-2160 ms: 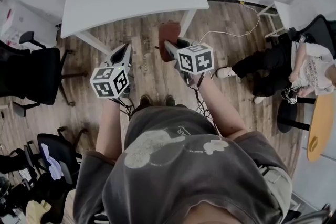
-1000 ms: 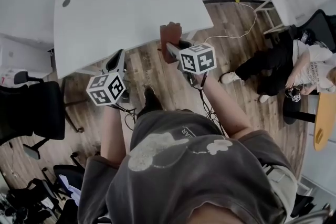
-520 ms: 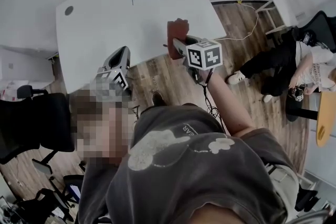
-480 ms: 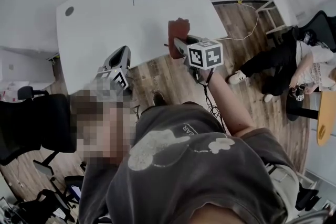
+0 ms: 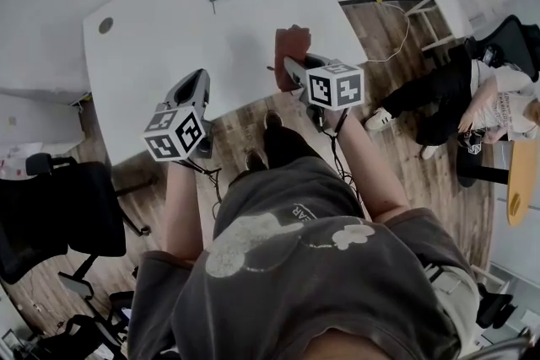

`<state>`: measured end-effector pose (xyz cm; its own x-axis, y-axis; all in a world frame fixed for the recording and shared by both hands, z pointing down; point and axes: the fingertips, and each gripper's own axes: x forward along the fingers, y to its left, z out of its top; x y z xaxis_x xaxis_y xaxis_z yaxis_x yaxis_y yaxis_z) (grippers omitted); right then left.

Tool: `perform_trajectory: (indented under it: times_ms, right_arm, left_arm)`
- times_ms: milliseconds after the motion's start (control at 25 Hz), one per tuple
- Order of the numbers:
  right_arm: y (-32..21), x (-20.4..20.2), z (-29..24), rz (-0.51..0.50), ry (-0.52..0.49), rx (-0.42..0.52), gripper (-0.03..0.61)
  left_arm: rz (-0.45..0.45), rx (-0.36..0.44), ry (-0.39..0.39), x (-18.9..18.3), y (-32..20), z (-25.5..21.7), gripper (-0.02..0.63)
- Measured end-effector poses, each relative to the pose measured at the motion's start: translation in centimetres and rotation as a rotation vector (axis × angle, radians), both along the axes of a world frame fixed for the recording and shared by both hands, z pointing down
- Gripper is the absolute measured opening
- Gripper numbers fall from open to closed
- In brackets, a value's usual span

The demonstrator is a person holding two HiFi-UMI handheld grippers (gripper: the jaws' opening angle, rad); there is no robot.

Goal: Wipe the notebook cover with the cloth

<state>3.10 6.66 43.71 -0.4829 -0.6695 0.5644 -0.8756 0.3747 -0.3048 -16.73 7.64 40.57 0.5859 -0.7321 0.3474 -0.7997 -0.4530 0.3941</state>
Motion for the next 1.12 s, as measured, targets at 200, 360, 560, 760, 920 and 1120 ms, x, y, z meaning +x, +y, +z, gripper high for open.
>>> perform_trajectory:
  times_ms: [200,360,560,760,920,1120]
  right_arm:
    - [-3.3,0.9,0.1,-0.007,-0.024,0.001,0.078]
    - [-6.9,1.0,0.0,-0.030,-0.042,0.006,0.078]
    - [-12.4,2.4,-0.1,-0.045,-0.059,0.004,0.077]
    - [-17.9,3.3,-0.5,-0.079,-0.056,0.001,0.078]
    - [-22.4,3.4,-0.5,-0.105,-0.063,0.004,0.078]
    - [-25.8,3.0,-0.6,-0.137,-0.074,0.007,0.078]
  left_arm:
    - [-0.021,-0.018,-0.002,0.7,-2.1,0.5,0.008]
    - [-0.043,-0.025,-0.012,0.9,-4.9,0.5,0.009]
    - [-0.066,-0.034,-0.016,1.8,-9.5,0.5,0.008]
    - [-0.091,-0.045,-0.011,2.8,-14.2,0.5,0.009]
    - [-0.111,-0.044,-0.035,3.2,-18.1,0.7,0.008]
    - [-0.124,-0.050,-0.032,3.5,-21.2,0.7,0.009]
